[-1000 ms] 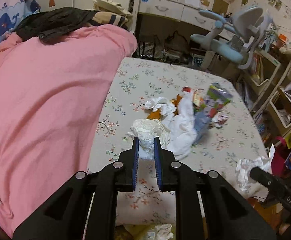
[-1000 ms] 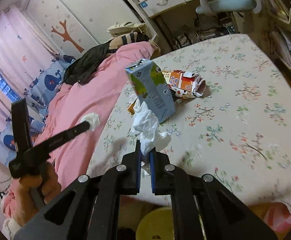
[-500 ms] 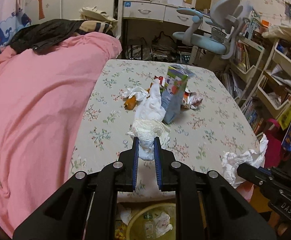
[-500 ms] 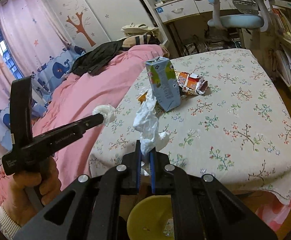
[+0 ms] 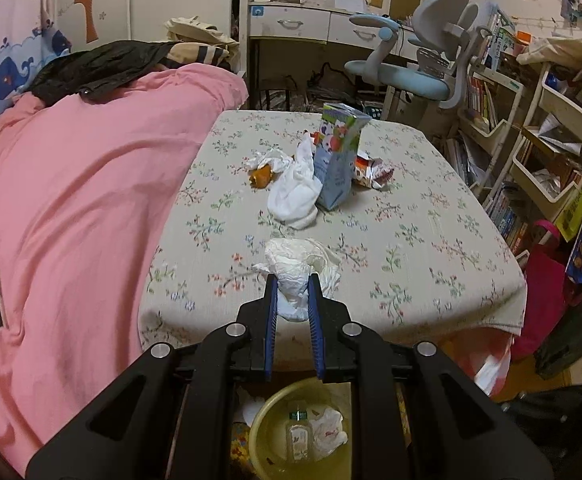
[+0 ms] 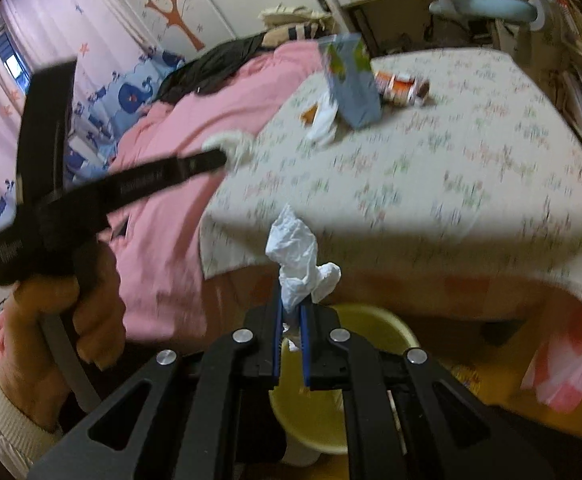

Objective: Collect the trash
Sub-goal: 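Lower the tissue into the yellow bin and open the right gripper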

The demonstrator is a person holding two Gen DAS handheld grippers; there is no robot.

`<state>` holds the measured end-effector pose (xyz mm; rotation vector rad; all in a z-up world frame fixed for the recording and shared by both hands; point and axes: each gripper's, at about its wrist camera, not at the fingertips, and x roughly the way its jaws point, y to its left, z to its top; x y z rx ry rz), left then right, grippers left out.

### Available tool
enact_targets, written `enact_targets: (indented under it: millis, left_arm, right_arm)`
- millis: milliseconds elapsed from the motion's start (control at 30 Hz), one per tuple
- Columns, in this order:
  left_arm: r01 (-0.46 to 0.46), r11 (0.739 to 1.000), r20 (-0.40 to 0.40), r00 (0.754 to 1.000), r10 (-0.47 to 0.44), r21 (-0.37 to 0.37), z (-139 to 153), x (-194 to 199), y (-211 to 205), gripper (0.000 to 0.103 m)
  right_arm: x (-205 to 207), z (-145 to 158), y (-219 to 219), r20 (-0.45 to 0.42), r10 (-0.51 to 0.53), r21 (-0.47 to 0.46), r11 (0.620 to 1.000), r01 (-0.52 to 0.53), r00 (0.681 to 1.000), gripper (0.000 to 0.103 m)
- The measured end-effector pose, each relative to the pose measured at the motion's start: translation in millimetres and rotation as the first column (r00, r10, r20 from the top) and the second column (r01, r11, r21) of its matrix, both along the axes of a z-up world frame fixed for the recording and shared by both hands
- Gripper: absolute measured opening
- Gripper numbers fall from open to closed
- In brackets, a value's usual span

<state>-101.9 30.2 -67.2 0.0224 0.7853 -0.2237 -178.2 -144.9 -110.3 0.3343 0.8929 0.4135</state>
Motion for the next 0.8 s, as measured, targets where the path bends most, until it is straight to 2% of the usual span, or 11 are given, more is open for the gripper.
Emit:
enact_targets:
  millis: [500,567,633,700,800]
  left_arm:
    - [0.011,1.0,0.01,1.0,-0.011,0.028,-6.9,-45.4,3.6,0.014]
    - [0.013,1.0,0.008,1.0,-0.013,0.028,-7.1,-47.5,3.2,0.014]
    - [0.017,0.999,0.004,1.0,-0.017,0.028,-8.4,-50.6,2.8,0.014]
    - [0.023,0.999,0.0,1.0,-0.023,0.031,-9.8,-53.2,1.1,0.014]
    - [0.037,0.999,-0.006,0.999,-0.037,0.04,-12.8,-57.6,-2.1,0.014]
  right_arm:
    - [-32.2,-45.7,35.2,-0.164,0.094,-0.059,0.993,-0.105,0.982,0.009]
    - [-33.4,-50.5,37.0,-0.183,0.094,-0.074,0.991,-0.109,0.979,0.016]
    - [-34.0,-54.5,35.7,-0.196,0.087,-0.084,0.991,-0.105,0.977,0.036]
    - [-34.8,-57.4,34.7,-0.201,0.078,-0.092,0.991,-0.098,0.976,0.043]
    - [-34.8,-57.6,31.2,-0.198,0.065,-0.1,0.991,-0.086,0.978,0.048]
